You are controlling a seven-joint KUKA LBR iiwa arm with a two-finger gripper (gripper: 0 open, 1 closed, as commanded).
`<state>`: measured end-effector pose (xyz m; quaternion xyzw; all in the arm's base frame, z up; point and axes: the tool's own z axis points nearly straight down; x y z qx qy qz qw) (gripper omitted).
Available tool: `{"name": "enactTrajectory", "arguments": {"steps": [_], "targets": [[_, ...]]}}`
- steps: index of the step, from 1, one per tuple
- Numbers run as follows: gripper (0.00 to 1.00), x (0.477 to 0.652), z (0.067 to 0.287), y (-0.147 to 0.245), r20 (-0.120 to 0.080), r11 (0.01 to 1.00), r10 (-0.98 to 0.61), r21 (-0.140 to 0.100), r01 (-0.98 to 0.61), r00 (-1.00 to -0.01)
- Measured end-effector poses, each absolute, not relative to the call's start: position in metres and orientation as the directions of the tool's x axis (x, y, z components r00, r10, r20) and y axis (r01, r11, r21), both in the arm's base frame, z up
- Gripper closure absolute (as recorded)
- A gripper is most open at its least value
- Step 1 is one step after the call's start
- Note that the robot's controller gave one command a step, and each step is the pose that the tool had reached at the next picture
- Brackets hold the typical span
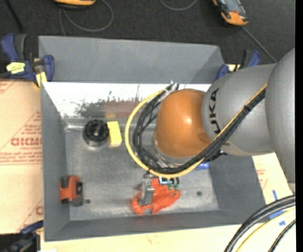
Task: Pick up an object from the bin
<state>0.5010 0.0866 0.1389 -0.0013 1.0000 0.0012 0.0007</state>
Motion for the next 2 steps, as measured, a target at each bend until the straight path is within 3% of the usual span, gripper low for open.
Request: {"name": "enactTrajectory", "arguments": {"steps": [2], "targets": [[0.00,0.483,0.100,0.039,-0.003,0.999,-0.044,-0.001,-0.044,-0.999]]}}
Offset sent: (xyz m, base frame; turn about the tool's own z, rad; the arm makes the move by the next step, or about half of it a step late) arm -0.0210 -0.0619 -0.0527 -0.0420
